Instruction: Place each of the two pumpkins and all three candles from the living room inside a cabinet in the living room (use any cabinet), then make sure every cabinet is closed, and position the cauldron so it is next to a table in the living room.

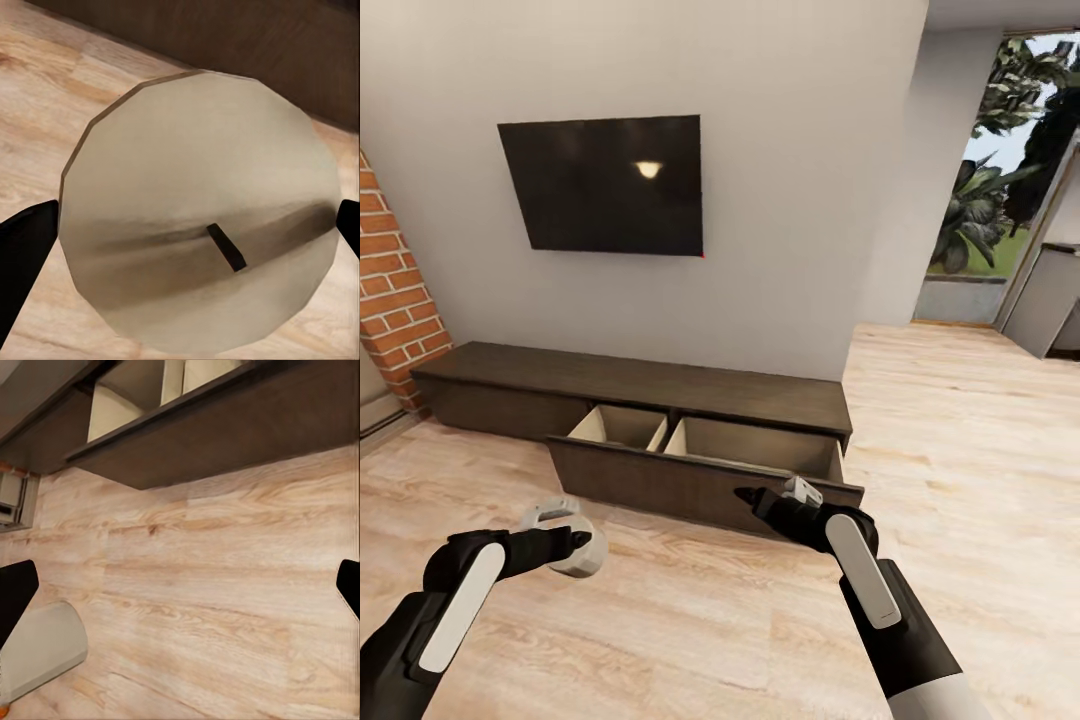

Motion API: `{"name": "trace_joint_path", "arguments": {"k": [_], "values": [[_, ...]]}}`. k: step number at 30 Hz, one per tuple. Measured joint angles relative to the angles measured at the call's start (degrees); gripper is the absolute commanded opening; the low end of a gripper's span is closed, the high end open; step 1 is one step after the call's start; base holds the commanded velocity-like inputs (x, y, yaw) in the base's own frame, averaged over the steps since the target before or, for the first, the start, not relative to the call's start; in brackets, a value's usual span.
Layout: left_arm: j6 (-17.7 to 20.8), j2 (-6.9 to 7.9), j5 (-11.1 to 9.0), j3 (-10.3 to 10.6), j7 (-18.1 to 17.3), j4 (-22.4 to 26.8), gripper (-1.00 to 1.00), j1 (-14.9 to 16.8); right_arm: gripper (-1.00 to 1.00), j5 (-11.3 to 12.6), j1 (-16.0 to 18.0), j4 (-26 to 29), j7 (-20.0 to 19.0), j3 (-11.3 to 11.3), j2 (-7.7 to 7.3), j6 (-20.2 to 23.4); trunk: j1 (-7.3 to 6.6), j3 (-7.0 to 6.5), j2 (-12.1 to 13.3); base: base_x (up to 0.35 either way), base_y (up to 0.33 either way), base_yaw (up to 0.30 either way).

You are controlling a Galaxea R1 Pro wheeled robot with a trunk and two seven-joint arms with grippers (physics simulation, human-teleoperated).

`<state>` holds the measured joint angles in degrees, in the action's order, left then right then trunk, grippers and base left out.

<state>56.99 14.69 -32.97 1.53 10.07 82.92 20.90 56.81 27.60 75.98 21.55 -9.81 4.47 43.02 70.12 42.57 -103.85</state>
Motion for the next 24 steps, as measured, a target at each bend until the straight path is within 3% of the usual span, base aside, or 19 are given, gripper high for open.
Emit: {"name": "trace_joint_path", "arguments": {"k": [11, 24], "values": [[0.0, -0.15, 0.1, 0.0, 0.0, 0.0, -1.0, 0.0, 1.0, 0.0, 0.0, -0.1, -0.1, 0.0, 0.0, -0.1, -2.42, -1.98, 4.4, 0.0, 0.0, -0.106], [0.0, -0.16, 0.1, 0.1, 0.0, 0.0, -1.0, 0.0, 1.0, 0.0, 0.0, -0.1, -0.1, 0.0, 0.0, -0.1, -5.27, -4.31, 9.6, 0.0, 0.0, -0.246]]}}
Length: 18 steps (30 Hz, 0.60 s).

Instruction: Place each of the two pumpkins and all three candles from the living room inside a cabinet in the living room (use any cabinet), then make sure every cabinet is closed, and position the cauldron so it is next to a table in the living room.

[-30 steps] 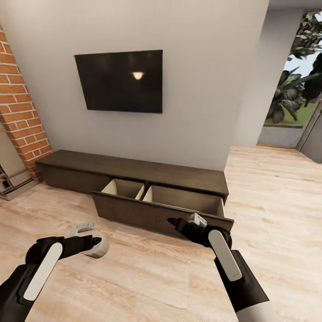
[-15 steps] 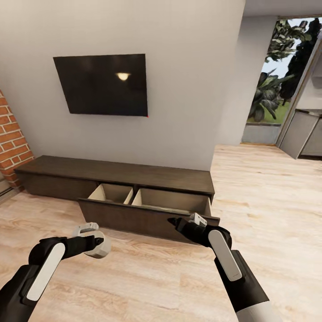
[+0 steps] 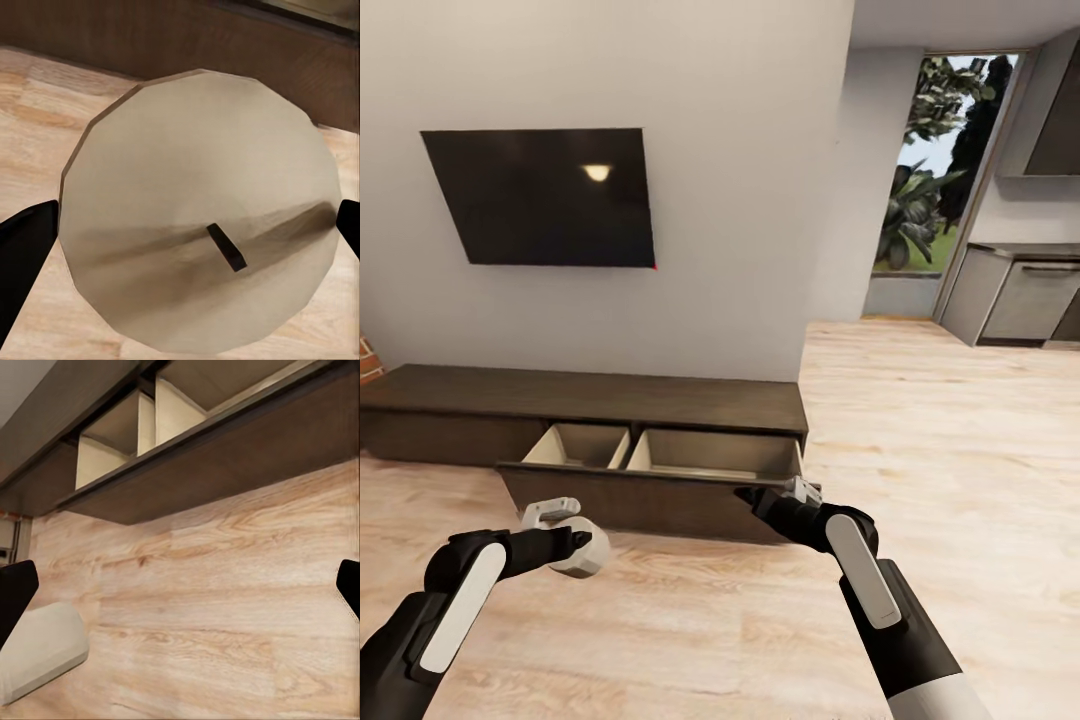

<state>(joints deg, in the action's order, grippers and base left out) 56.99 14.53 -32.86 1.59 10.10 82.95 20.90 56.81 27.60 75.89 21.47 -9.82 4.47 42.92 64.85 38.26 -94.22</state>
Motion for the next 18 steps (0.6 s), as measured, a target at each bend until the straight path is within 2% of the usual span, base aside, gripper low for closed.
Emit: {"name": "trace_joint_path", "arguments": {"k": [13, 18], "values": [[0.0, 0.0, 0.0, 0.0, 0.0, 0.0, -1.0, 0.0, 1.0, 0.0, 0.0, 0.1, 0.1, 0.0, 0.0, 0.0, -2.86, -2.33, 5.2, 0.0, 0.0, -0.262], [0.0, 0.01, 0.0, 0.0, 0.0, 0.0, -1.0, 0.0, 1.0, 0.0, 0.0, 0.1, 0.0, 0.0, 0.01, 0.0, -3.95, -3.23, 7.2, 0.0, 0.0, -0.106]]}}
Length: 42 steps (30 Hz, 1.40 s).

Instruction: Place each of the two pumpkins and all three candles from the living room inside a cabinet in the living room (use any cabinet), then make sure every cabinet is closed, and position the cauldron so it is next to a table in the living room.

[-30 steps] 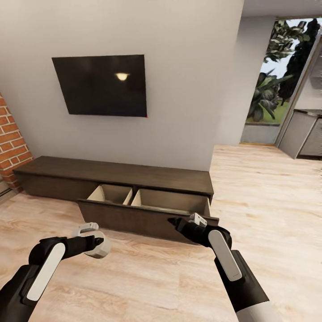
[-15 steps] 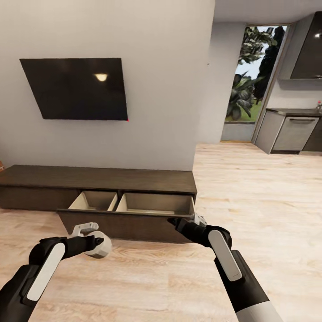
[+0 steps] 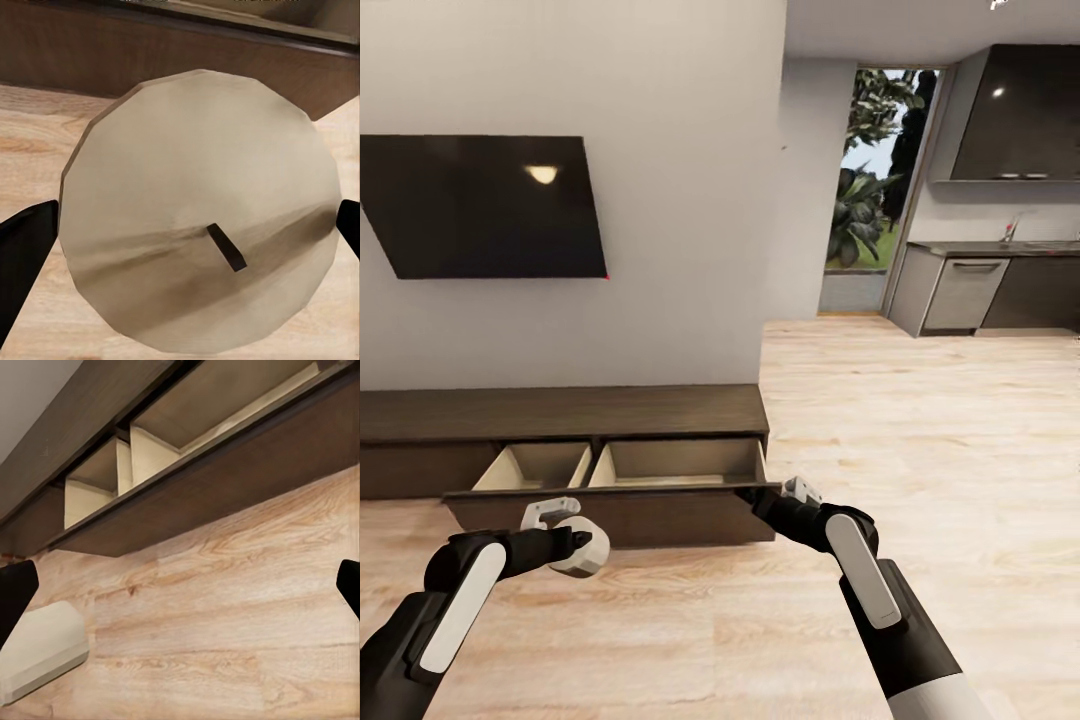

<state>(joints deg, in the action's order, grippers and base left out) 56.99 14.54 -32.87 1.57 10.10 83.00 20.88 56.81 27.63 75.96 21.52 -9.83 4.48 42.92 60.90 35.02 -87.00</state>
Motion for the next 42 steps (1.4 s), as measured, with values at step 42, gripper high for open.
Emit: {"name": "trace_joint_path", "arguments": {"k": [42], "values": [[-0.1, 0.01, -0.2, 0.0, 0.0, 0.4, -1.0, 0.0, 1.0, -0.3, 0.0, 0.1, 0.1, 0.0, 0.01, -0.2, -3.11, -2.52, 5.6, 0.111, -0.11, -0.002]]}}
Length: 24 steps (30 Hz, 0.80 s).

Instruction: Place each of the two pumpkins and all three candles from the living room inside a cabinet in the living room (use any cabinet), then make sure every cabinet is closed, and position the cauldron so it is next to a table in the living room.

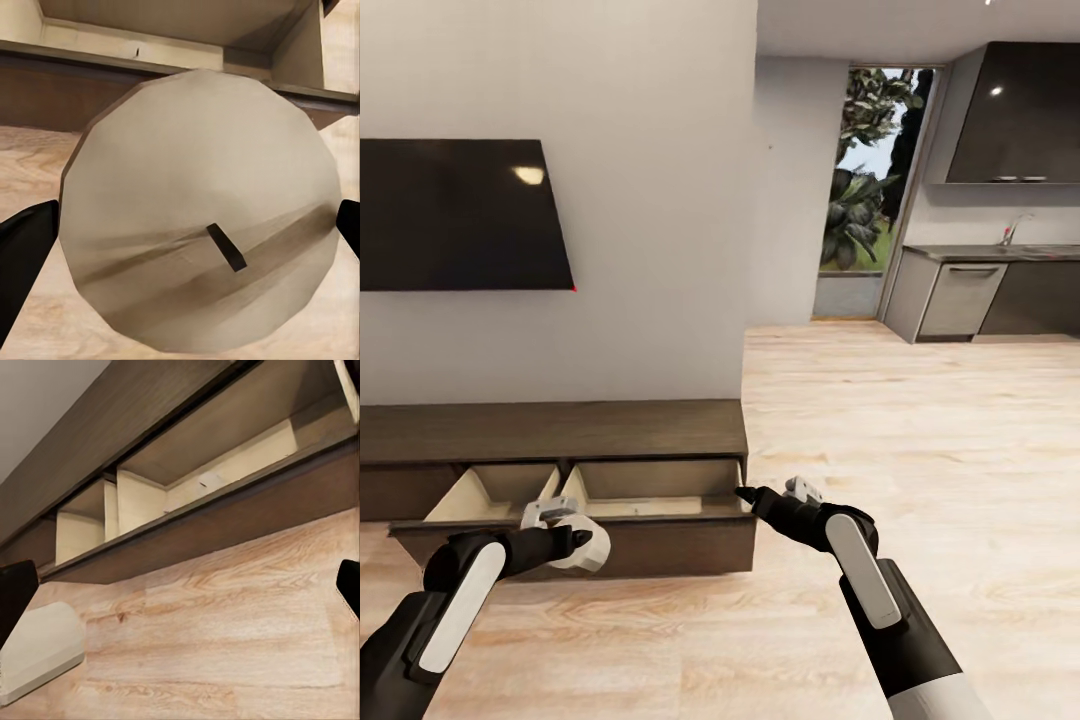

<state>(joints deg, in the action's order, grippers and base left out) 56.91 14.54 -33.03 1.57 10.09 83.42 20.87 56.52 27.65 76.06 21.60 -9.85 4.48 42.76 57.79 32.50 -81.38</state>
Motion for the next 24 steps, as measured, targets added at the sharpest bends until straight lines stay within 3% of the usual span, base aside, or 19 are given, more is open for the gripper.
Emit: {"name": "trace_joint_path", "arguments": {"k": [7, 24], "values": [[0.0, 0.0, 0.0, 0.0, 0.0, 0.0, -1.0, 0.0, 1.0, 0.1, 0.0, -0.1, -0.1, -0.1, 0.0, 0.0, 0.0, 0.0, 0.0, 0.25, -0.244, 0.0], [0.0, 0.0, 0.1, 0.0, 0.0, 0.0, -1.0, 0.0, 1.0, -0.1, 0.0, -0.1, -0.1, -0.1, 0.01, 0.0, 0.0, 0.0, 0.0, 0.279, -0.143, 0.0]]}}
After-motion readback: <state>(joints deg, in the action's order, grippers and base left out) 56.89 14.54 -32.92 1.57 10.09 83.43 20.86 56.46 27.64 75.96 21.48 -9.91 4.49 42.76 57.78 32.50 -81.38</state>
